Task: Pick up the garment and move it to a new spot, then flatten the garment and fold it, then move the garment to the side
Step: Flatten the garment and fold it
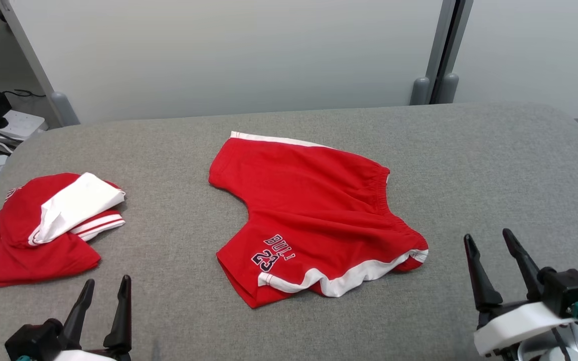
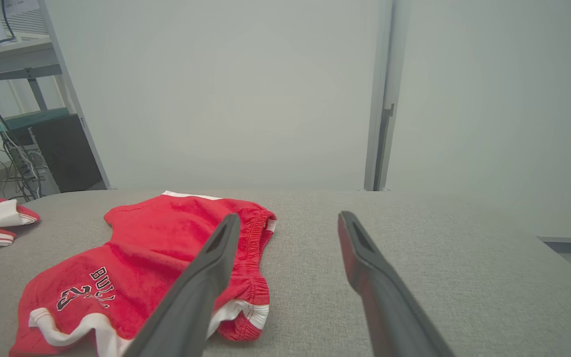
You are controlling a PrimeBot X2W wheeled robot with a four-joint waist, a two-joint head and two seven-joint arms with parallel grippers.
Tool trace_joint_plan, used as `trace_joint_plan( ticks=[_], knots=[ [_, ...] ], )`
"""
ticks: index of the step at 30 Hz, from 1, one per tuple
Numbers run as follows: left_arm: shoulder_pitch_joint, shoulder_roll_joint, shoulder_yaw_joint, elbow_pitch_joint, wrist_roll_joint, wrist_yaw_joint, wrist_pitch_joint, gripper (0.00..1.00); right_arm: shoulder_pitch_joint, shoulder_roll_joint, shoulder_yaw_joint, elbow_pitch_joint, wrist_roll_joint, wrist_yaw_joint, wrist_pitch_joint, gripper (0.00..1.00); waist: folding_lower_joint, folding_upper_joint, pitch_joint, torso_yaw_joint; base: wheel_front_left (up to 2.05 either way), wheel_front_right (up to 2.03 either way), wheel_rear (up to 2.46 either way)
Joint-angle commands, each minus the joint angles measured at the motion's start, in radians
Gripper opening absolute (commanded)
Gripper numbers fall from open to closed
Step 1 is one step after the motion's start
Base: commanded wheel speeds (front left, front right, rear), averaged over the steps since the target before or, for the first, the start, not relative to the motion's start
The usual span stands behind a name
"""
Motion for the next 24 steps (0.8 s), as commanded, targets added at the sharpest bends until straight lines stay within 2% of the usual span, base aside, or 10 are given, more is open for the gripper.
trace_joint_plan(
  ticks=[1,14,24],
  knots=[
    [-0.016,0.012,0.042,-0.031,0.013,0.004,-0.01,1.0,0.003,-0.01,0.018,-0.033,-0.014,0.0,-0.013,1.0,0.0,-0.0001,-0.006,0.002,0.0,0.0,0.0],
    [0.067,-0.037,0.07,-0.063,0.1,0.004,-0.01,1.0,0.119,0.021,-0.028,-0.097,-0.053,0.0,-0.014,1.0,0.0,-0.0001,-0.031,0.01,0.0,0.0,0.0],
    [0.087,-0.051,0.052,-0.075,0.128,0.004,-0.01,1.0,0.154,0.04,-0.005,-0.078,-0.077,0.0,-0.014,1.0,0.0,-0.0001,-0.037,0.013,0.0,0.0,0.0]
  ],
)
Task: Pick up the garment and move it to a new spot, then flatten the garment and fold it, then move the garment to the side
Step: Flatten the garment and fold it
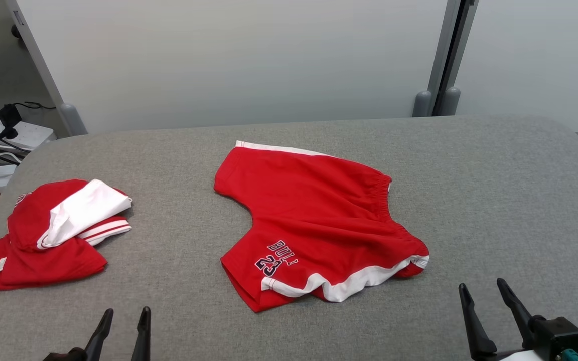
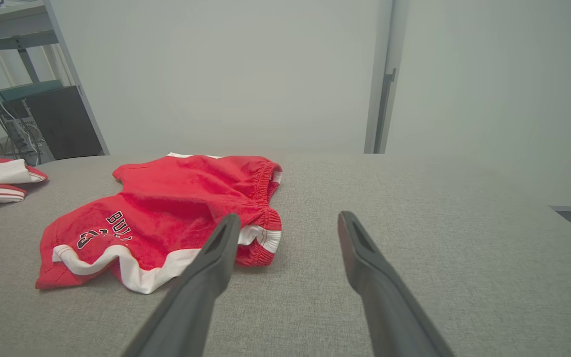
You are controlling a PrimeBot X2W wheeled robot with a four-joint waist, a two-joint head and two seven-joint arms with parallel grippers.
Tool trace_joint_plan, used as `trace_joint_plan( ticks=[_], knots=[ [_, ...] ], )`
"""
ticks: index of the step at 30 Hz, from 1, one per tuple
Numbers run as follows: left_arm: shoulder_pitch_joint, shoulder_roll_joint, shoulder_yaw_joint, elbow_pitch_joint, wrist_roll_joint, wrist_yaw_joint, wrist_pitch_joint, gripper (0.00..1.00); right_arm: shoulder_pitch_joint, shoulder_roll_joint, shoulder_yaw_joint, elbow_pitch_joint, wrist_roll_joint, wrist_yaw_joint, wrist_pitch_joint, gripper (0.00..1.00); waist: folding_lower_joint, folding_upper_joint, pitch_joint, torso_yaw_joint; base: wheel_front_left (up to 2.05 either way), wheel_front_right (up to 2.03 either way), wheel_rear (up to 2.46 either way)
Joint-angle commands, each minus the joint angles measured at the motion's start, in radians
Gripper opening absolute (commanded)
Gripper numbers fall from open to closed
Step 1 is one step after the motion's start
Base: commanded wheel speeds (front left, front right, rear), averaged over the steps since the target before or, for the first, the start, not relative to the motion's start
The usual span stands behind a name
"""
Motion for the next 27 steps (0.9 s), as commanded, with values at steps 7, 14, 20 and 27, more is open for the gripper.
trace_joint_plan(
  ticks=[7,14,20,27],
  knots=[
    [-0.027,0.014,-0.013,-0.034,-0.014,0.004,-0.01,1.0,-0.03,-0.011,0.037,0.029,0.006,0.0,-0.013,1.0,0.0,0.0,0.013,0.003,0.0,0.0,0.0],
    [-0.034,0.037,-0.078,-0.039,-0.059,0.004,-0.01,1.0,-0.074,-0.009,0.039,0.081,0.004,0.0,-0.014,1.0,0.0,0.0,0.043,0.009,0.0,0.0,0.0],
    [-0.079,0.086,-0.21,-0.066,-0.141,0.004,-0.01,1.0,-0.16,0.005,0.034,0.157,-0.013,0.0,-0.014,1.0,0.0,0.0,0.101,0.024,0.0,0.0,0.0],
    [-0.177,0.2,-0.421,-0.133,-0.309,0.004,-0.01,1.0,-0.285,0.02,0.024,0.232,-0.037,0.0,-0.014,1.0,0.0,0.0,0.216,0.052,0.0,0.0,0.0]
  ],
)
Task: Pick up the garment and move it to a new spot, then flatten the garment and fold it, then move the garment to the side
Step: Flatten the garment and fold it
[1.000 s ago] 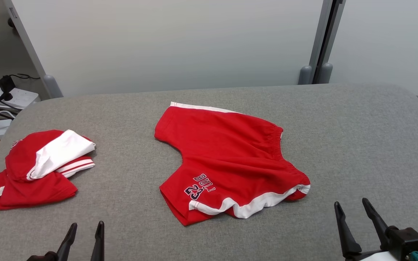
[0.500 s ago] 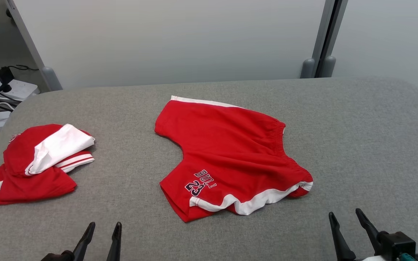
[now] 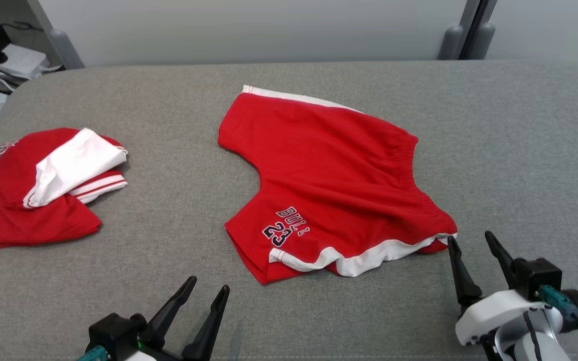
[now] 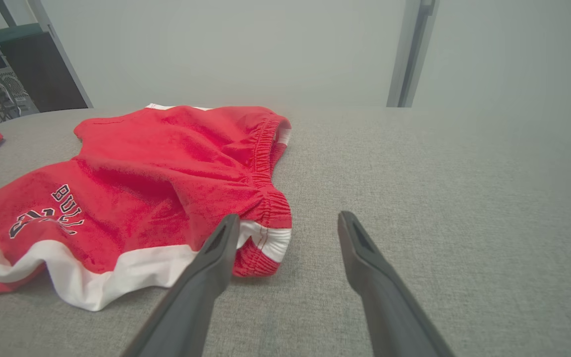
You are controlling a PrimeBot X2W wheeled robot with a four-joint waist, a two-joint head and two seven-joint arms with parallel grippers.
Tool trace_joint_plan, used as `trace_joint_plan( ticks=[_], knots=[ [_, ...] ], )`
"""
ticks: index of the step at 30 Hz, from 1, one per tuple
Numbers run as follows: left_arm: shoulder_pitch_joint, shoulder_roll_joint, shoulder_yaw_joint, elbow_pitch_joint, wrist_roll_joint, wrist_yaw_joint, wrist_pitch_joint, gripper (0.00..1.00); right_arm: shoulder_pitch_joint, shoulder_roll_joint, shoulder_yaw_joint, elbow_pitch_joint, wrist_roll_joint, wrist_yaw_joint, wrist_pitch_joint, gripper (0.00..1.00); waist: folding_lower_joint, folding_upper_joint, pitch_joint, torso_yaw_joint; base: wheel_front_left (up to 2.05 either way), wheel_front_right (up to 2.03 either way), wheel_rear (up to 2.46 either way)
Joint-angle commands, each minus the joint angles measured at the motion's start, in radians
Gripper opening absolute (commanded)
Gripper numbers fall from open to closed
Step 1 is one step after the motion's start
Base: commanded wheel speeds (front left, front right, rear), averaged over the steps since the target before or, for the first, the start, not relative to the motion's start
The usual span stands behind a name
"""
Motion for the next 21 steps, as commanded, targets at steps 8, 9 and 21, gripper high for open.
trace_joint_plan(
  ticks=[8,9,21],
  knots=[
    [-0.158,0.118,-0.089,-0.097,-0.117,0.004,-0.01,1.0,-0.132,0.0,0.073,0.059,0.041,0.0,-0.014,0.9,0.0,-0.0001,0.139,0.031,0.0,0.0,0.0],
    [-0.167,0.124,-0.097,-0.103,-0.121,0.004,-0.01,1.0,-0.139,0.0,0.077,0.065,0.046,0.0,-0.014,0.76,0.0,-0.0001,0.146,0.031,0.0,0.0,0.0],
    [-0.2,0.155,-0.137,-0.159,-0.146,0.004,-0.01,1.0,-0.114,0.0,0.127,0.035,0.103,0.0,-0.014,1.0,0.0,-0.0001,0.164,0.007,0.0,0.0,0.0]
  ],
)
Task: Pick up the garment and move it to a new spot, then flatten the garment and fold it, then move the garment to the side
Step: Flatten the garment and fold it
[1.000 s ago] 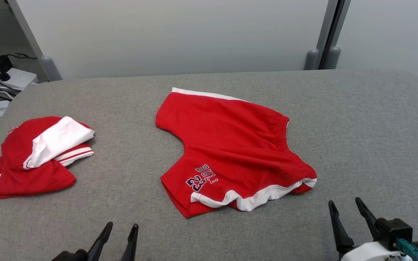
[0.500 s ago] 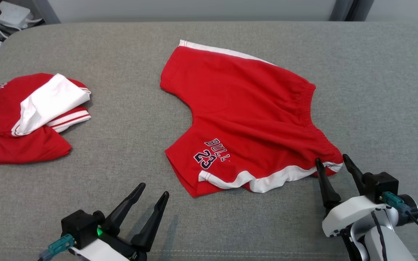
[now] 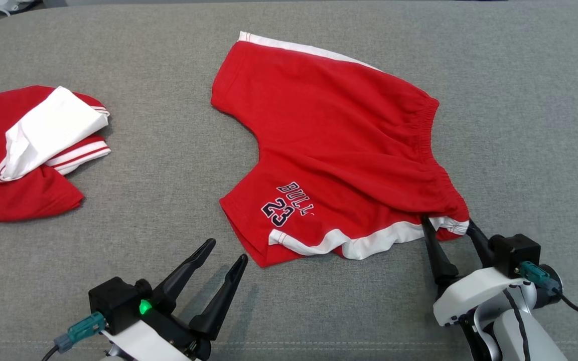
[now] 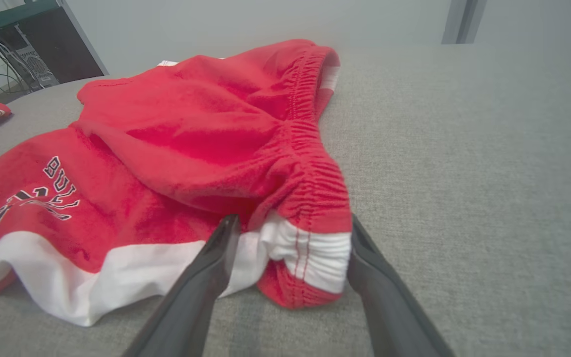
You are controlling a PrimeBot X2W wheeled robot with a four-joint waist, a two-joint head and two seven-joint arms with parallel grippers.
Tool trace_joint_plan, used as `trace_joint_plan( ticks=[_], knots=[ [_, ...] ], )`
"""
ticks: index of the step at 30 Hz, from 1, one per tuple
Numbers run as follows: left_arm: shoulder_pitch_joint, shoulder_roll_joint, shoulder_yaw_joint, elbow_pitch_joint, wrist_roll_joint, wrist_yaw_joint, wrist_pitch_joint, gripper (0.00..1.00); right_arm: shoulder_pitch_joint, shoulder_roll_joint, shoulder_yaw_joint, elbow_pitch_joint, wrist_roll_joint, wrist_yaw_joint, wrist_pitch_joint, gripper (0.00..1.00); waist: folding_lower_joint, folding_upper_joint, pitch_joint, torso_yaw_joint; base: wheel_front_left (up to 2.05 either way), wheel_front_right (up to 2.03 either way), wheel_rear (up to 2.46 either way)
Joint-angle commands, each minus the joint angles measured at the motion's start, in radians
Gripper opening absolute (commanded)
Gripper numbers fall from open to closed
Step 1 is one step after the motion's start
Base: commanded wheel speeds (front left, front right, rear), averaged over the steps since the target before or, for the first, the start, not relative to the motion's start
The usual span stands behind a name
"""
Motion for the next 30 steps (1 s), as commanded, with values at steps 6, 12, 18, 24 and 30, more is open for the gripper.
trace_joint_plan(
  ticks=[6,12,18,24,30],
  knots=[
    [-0.039,0.022,0.011,-0.038,0.005,0.004,-0.01,1.0,0.022,0.0,0.039,-0.023,0.013,0.0,-0.014,0.9,0.0,0.0,-0.007,-0.014,0.0,0.0,0.0],
    [-0.055,0.029,-0.033,-0.065,-0.01,0.004,-0.01,1.0,0.027,0.0,0.052,-0.053,0.033,0.0,-0.014,0.65,0.0,0.0,-0.007,-0.02,0.0,0.0,0.0],
    [-0.059,0.034,-0.045,-0.074,-0.015,0.004,-0.01,1.0,0.04,0.0,0.063,-0.072,0.035,0.0,-0.014,0.48,0.0,0.0,-0.011,-0.027,0.0,0.0,0.0],
    [-0.054,0.032,-0.05,-0.067,-0.015,0.004,-0.01,1.0,0.059,0.0,0.07,-0.086,0.034,0.0,-0.014,0.0,0.0,0.0,-0.019,-0.033,0.0,0.0,0.0],
    [-0.074,0.048,-0.094,-0.037,-0.029,0.004,-0.01,1.0,0.071,0.0,0.074,-0.102,0.024,0.0,-0.014,0.0,0.0,0.0,-0.013,-0.05,0.0,0.0,0.0]
  ],
)
